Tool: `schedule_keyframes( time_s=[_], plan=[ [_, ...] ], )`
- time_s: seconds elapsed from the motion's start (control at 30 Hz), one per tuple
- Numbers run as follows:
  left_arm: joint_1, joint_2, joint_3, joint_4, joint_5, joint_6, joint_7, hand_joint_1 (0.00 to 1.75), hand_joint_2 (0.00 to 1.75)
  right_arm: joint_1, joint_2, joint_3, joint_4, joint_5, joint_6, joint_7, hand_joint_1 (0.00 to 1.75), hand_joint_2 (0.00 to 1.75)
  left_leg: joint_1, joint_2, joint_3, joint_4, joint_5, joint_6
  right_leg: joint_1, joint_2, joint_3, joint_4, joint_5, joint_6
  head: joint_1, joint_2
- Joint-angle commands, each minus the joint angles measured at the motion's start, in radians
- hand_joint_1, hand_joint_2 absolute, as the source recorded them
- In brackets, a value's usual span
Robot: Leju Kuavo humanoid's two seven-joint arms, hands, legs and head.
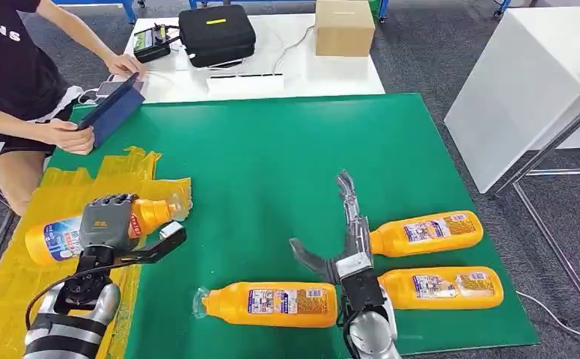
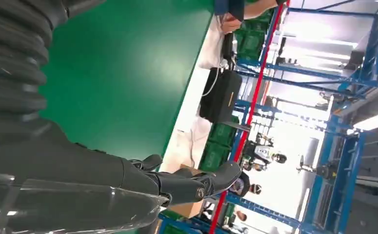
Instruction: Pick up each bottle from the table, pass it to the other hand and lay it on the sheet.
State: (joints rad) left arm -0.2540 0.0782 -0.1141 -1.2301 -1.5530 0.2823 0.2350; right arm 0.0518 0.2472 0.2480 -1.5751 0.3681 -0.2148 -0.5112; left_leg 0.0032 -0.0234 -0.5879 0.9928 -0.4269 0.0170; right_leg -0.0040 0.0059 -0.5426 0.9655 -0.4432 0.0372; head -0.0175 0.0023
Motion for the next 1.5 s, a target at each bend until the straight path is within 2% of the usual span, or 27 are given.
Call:
schedule_keyframes(
  time_s=[0.03,0.07,0.1,0.17,0.23,0.33,0.43,0.63,0.77,0.83,0.9,0.97,1.0,1.1,1.13,1.2,1.27,1.33,1.37,1.4,1.43,1.5],
  plan=[
    [-0.136,-0.038,0.058,0.309,0.008,0.006,0.001,1.75,1.75,-0.032,-0.016,-0.003,0.021,0.002,0.006,0.016,0.0,1.75,0.0,0.0,0.002,-0.001,0.0,0.0,0.0,-0.001,0.003,-0.001,-0.001,0.0,0.0,0.0],
    [-0.14,-0.04,0.069,0.327,0.011,0.015,0.0,1.75,1.75,-0.034,-0.016,-0.001,0.024,0.003,0.005,0.018,0.0,1.75,0.001,0.001,0.004,-0.001,-0.001,0.0,0.001,-0.001,0.005,-0.002,-0.001,0.0,0.0,0.0],
    [-0.156,-0.045,0.103,0.371,0.029,0.003,0.022,0.0,1.75,-0.044,-0.024,0.012,0.035,0.001,0.025,0.027,0.0,1.75,0.0,0.001,0.003,-0.001,-0.001,0.0,0.0,-0.001,0.004,-0.001,-0.001,0.0,0.0,0.0],
    [-0.225,-0.016,0.152,0.599,0.05,0.061,0.002,0.0,1.75,-0.082,-0.025,0.036,0.087,-0.003,0.025,0.032,0.0,1.75,0.001,0.001,0.003,-0.001,-0.001,-0.001,0.001,0.0,0.004,-0.002,0.0,0.0,0.0,0.0],
    [-0.238,-0.007,0.17,0.671,0.049,0.105,-0.018,0.0,1.75,-0.091,-0.025,0.042,0.103,-0.006,0.02,0.034,0.0,1.75,0.001,0.003,0.006,-0.002,-0.001,-0.001,0.001,0.001,0.006,-0.002,0.0,-0.001,0.0,0.0],
    [-0.243,-0.007,0.17,0.695,0.042,0.09,-0.015,0.0,1.75,-0.092,-0.026,0.043,0.104,-0.006,0.019,0.034,0.0,1.75,0.001,0.004,0.005,-0.002,-0.001,-0.001,0.001,0.002,0.005,-0.002,0.0,-0.001,0.0,0.0],
    [-0.252,-0.014,0.173,0.705,0.04,0.082,-0.008,0.0,1.75,-0.093,-0.027,0.044,0.103,-0.007,0.019,0.034,0.0,1.75,0.001,0.0,0.006,-0.002,-0.001,-0.001,0.001,-0.001,0.008,-0.002,-0.001,-0.001,0.0,0.0],
    [-0.252,-0.015,0.178,0.706,0.035,0.076,-0.005,0.0,1.75,-0.095,-0.029,0.046,0.102,-0.007,0.018,0.035,0.0,1.75,0.001,0.002,0.01,-0.002,0.0,-0.002,0.002,0.001,0.01,-0.002,0.001,-0.001,0.0,0.0],
    [-0.238,-0.032,0.219,0.676,0.066,0.079,-0.064,0.0,1.75,-0.094,-0.037,0.059,0.104,0.018,0.004,0.037,0.0,1.75,0.002,0.002,0.011,-0.003,0.002,-0.004,0.003,0.001,0.011,-0.001,0.003,-0.004,0.0,0.0],
    [-0.178,-0.069,0.265,0.557,0.244,0.041,-0.249,0.0,1.75,-0.085,-0.048,0.073,0.102,0.06,-0.009,0.039,0.0,1.75,0.002,0.002,0.011,-0.003,0.002,-0.005,0.003,0.001,0.011,-0.002,0.003,-0.004,0.0,0.0],
    [-0.093,-0.088,0.243,0.388,0.377,0.005,-0.353,0.0,1.75,-0.078,-0.062,0.092,0.102,0.1,-0.003,0.048,0.0,1.75,0.002,0.003,0.013,-0.004,0.003,-0.005,0.003,0.001,0.012,-0.002,0.003,-0.004,0.0,0.0],
    [0.047,-0.095,0.188,0.117,0.587,-0.079,-0.478,0.0,1.75,-0.061,-0.088,0.138,0.087,0.168,0.0,0.05,0.0,1.75,0.002,0.004,0.013,-0.004,0.002,-0.004,0.003,0.002,0.012,-0.003,0.003,-0.004,0.0,0.0],
    [0.102,-0.093,0.168,0.014,0.626,-0.108,-0.481,0.0,1.75,-0.051,-0.093,0.153,0.074,0.183,-0.001,0.055,0.0,1.75,0.002,0.003,0.013,-0.003,0.002,-0.004,0.003,0.002,0.012,-0.002,0.002,-0.003,0.0,0.0],
    [0.117,-0.091,0.161,-0.017,0.629,-0.119,-0.467,0.0,1.75,-0.048,-0.094,0.156,0.07,0.184,-0.002,0.058,0.0,1.75,0.002,0.004,0.012,-0.002,0.0,-0.004,0.003,0.002,0.012,-0.002,0.001,-0.003,0.0,0.0],
    [0.162,-0.08,0.149,-0.087,0.765,-0.168,-0.579,0.0,1.75,-0.044,-0.116,0.186,0.054,0.257,-0.028,0.042,0.0,1.75,0.003,0.002,0.01,-0.001,0.0,-0.004,0.003,0.001,0.011,-0.001,0.001,-0.003,0.0,0.0],
    [0.279,-0.073,0.135,-0.287,0.895,-0.224,-0.658,0.0,1.75,-0.022,-0.144,0.231,0.017,0.341,-0.049,0.054,0.0,1.75,0.002,0.003,0.008,-0.001,0.0,-0.004,0.003,0.002,0.008,-0.001,0.001,-0.003,0.0,0.0],
    [0.347,-0.074,0.131,-0.418,0.959,-0.247,-0.685,0.0,1.75,-0.009,-0.167,0.261,-0.009,0.367,-0.05,0.06,0.0,1.75,0.002,0.007,0.004,-0.001,-0.001,-0.004,0.003,0.006,0.004,-0.001,0.001,-0.003,0.0,0.0],
    [0.371,-0.074,0.13,-0.471,0.971,-0.254,-0.682,0.0,1.75,-0.002,-0.175,0.269,-0.021,0.375,-0.054,0.064,0.0,1.75,0.002,0.008,0.003,0.0,-0.002,-0.004,0.002,0.006,0.003,0.0,0.0,-0.003,0.0,0.0],
    [0.38,-0.078,0.133,-0.493,1.007,-0.26,-0.704,0.0,1.75,-0.001,-0.182,0.276,-0.025,0.381,-0.055,0.067,0.0,1.75,0.003,0.011,0.008,0.001,-0.007,-0.004,0.003,0.007,0.008,-0.001,-0.003,-0.004,0.0,0.0],
    [0.395,-0.083,0.139,-0.522,1.024,-0.26,-0.709,0.0,1.75,0.002,-0.185,0.275,-0.027,0.387,-0.055,0.074,0.0,1.75,0.002,0.005,0.002,0.001,-0.002,-0.004,0.002,0.003,0.002,0.0,0.0,-0.004,0.0,0.0],
    [0.409,-0.093,0.147,-0.55,1.029,-0.254,-0.711,0.0,1.75,0.004,-0.185,0.278,-0.022,0.411,-0.053,0.095,0.0,1.75,0.002,0.006,0.002,0.001,-0.003,-0.004,0.003,0.004,0.002,0.0,0.0,-0.004,0.0,0.0],
    [0.421,-0.108,0.153,-0.574,1.059,-0.257,-0.724,0.0,1.75,0.002,-0.189,0.288,-0.001,0.478,-0.059,0.134,0.0,1.75,0.003,0.007,0.008,0.0,-0.006,-0.004,0.003,0.003,0.007,-0.001,-0.003,-0.004,0.0,0.0]
  ],
)
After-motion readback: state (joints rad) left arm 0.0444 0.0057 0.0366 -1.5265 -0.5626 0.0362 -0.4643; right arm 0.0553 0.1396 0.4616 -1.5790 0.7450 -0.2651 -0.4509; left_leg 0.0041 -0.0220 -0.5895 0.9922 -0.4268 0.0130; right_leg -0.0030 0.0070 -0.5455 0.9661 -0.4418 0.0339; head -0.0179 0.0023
